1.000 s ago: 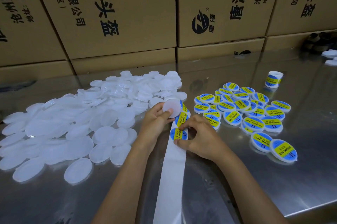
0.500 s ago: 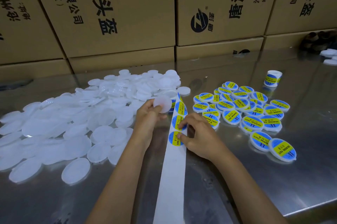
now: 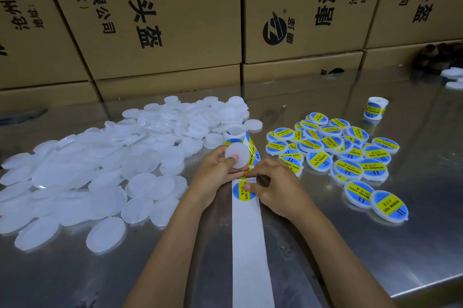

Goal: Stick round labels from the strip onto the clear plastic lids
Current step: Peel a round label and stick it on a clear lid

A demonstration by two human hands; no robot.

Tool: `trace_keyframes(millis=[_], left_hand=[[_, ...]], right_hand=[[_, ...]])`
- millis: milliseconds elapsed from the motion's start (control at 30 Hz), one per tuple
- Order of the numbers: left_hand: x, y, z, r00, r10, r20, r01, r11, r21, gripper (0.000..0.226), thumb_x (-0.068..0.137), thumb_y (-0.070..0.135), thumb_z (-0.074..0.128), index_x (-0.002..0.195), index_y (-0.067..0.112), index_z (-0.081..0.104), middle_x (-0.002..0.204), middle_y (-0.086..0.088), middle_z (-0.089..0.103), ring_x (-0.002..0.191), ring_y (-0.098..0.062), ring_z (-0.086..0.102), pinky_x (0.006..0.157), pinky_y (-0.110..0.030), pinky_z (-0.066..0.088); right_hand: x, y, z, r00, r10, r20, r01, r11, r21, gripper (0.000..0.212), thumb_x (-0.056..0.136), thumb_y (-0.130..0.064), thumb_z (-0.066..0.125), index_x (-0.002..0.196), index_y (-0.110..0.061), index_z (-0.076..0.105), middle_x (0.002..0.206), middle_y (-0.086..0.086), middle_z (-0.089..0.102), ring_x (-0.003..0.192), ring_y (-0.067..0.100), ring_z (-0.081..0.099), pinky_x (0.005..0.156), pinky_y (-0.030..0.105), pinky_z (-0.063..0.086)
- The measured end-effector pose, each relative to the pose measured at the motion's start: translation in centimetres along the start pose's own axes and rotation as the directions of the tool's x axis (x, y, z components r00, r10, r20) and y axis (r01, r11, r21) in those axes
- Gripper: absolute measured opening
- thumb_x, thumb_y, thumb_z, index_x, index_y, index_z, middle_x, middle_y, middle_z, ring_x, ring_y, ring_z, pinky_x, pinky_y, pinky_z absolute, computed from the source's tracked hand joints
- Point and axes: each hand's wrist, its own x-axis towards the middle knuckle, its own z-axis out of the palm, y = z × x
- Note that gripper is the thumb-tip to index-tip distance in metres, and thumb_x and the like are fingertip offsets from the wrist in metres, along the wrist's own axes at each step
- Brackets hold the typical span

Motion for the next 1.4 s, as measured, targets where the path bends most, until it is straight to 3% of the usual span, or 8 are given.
trace_keyframes(millis=[200,367,533,633,767,900,1200,1400], left_hand=[[-0.04,0.16,-0.29,0.999,-0.020,0.038,0.022,0.998,-0.055,0.024,0.104,0.002,0.049,0.126,0.003,0.059,0.122,-0.017,0.070,0.096,-0.028,0.075,0.079,-0.025,0.061],[0.10,0.18,-0.44,0.999,-0.033,0.040,0.036,0.998,-0.055,0.026,0.103,0.003,0.051,0.127,0.005,0.060,0.121,-0.016,0.070,0.100,-0.030,0.074,0.085,-0.030,0.061],[0.15,0.05,-0.54,0.998,-0.032,0.045,0.036,0.997,-0.075,0.022,0.103,0.003,0.050,0.121,0.006,0.061,0.109,-0.014,0.074,0.086,-0.023,0.076,0.076,-0.026,0.062],[0.21,-0.03,-0.52,0.999,-0.033,0.041,0.035,0.997,-0.063,0.021,0.104,0.005,0.050,0.121,0.008,0.062,0.113,-0.016,0.073,0.089,-0.024,0.076,0.079,-0.028,0.062],[0.24,-0.08,-0.56,0.998,-0.043,0.044,0.045,0.997,-0.064,0.024,0.104,0.005,0.050,0.125,0.007,0.061,0.115,-0.016,0.073,0.096,-0.026,0.075,0.084,-0.030,0.061],[0.24,-0.01,-0.66,0.997,-0.046,0.056,0.049,0.997,-0.057,0.026,0.104,0.005,0.050,0.128,0.005,0.060,0.116,-0.016,0.073,0.099,-0.028,0.075,0.085,-0.031,0.061],[0.02,0.28,-0.48,0.996,-0.051,0.074,0.056,0.996,-0.072,0.022,0.103,0.003,0.048,0.121,0.007,0.062,0.107,-0.013,0.075,0.085,-0.023,0.077,0.070,-0.025,0.061],[-0.09,0.45,-0.30,0.997,-0.048,0.056,0.051,0.997,-0.054,0.024,0.105,0.003,0.047,0.125,0.006,0.059,0.111,-0.017,0.073,0.087,-0.026,0.076,0.074,-0.027,0.062]], right_hand=[[-0.12,-0.24,0.18,0.998,-0.047,-0.042,0.046,0.999,-0.029,0.027,0.083,-0.023,0.077,0.108,-0.030,0.075,0.096,-0.014,0.056,0.100,0.010,0.045,0.086,0.017,0.033],[-0.01,-0.23,0.27,0.998,0.012,-0.067,-0.010,1.000,0.029,0.027,0.077,-0.022,0.080,0.104,-0.024,0.072,0.097,-0.005,0.062,0.097,0.012,0.049,0.087,0.023,0.041],[-0.35,-0.29,0.22,1.000,-0.030,0.000,0.030,1.000,-0.002,0.027,0.079,-0.026,0.078,0.103,-0.030,0.068,0.105,-0.010,0.056,0.100,0.008,0.042,0.096,0.032,0.038],[-0.40,-0.26,0.16,0.999,-0.032,0.044,0.034,0.999,-0.031,0.021,0.083,-0.032,0.076,0.103,-0.032,0.071,0.110,-0.014,0.054,0.107,0.009,0.043,0.101,0.034,0.034],[-0.41,-0.07,0.03,0.997,-0.012,0.080,0.014,0.999,-0.030,0.028,0.081,-0.038,0.078,0.107,-0.031,0.069,0.115,-0.013,0.055,0.115,0.009,0.045,0.106,0.035,0.032],[-0.21,-0.15,0.14,0.998,0.009,0.063,-0.008,1.000,-0.022,0.031,0.079,-0.037,0.080,0.107,-0.031,0.070,0.114,-0.014,0.058,0.114,0.011,0.047,0.104,0.036,0.034],[-0.11,-0.46,0.89,1.000,0.024,-0.019,-0.025,0.999,-0.048,0.019,0.081,-0.032,0.077,0.099,-0.031,0.070,0.102,-0.018,0.054,0.107,0.008,0.046,0.091,0.028,0.032],[0.08,-0.22,0.64,0.999,0.047,-0.018,-0.047,0.998,0.032,0.016,0.083,-0.025,0.075,0.094,-0.028,0.064,0.100,-0.012,0.059,0.104,0.010,0.049,0.097,0.036,0.040]])
